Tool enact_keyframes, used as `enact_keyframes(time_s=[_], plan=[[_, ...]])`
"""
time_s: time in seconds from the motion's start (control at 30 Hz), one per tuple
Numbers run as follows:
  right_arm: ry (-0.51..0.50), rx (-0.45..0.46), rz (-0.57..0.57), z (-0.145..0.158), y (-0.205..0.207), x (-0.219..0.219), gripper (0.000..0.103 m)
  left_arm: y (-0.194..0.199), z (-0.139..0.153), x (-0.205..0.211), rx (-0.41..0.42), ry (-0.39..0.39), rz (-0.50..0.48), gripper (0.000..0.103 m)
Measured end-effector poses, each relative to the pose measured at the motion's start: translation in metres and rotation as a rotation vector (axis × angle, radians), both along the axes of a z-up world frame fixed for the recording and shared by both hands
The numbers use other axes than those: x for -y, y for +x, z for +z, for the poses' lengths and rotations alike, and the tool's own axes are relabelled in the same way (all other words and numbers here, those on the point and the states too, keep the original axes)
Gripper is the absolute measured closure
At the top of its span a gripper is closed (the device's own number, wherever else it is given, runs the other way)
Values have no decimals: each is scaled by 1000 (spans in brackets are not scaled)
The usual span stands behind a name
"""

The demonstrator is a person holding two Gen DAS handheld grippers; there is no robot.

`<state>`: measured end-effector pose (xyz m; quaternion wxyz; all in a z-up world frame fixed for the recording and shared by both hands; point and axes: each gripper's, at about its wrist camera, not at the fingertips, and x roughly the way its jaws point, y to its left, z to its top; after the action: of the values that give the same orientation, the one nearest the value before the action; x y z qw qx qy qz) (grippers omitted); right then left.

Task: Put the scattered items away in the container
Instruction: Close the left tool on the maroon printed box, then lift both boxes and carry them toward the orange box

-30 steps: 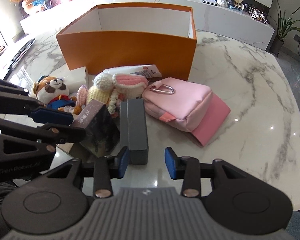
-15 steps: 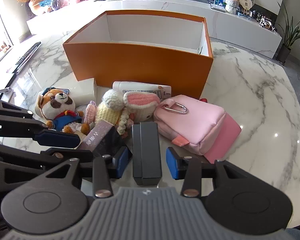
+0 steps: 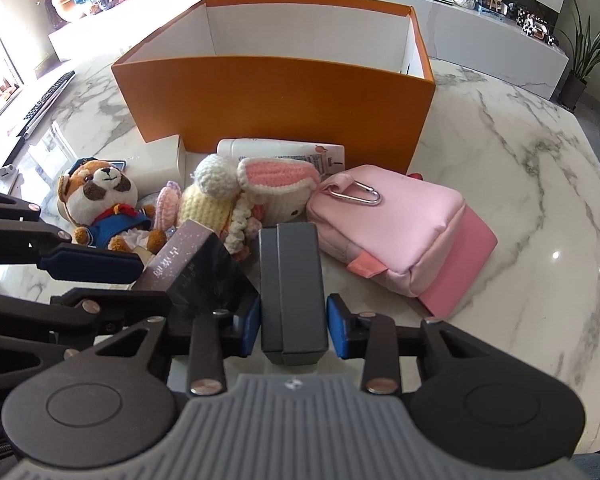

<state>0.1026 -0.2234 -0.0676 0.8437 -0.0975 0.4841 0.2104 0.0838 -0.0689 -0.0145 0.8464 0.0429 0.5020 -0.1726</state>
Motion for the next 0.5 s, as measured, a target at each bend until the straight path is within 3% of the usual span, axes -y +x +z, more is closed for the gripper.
enact_keyframes(time_s=[0.5], plan=[[-8, -4, -29, 1, -4, 24, 67, 17, -13, 18, -62, 33, -20, 75]])
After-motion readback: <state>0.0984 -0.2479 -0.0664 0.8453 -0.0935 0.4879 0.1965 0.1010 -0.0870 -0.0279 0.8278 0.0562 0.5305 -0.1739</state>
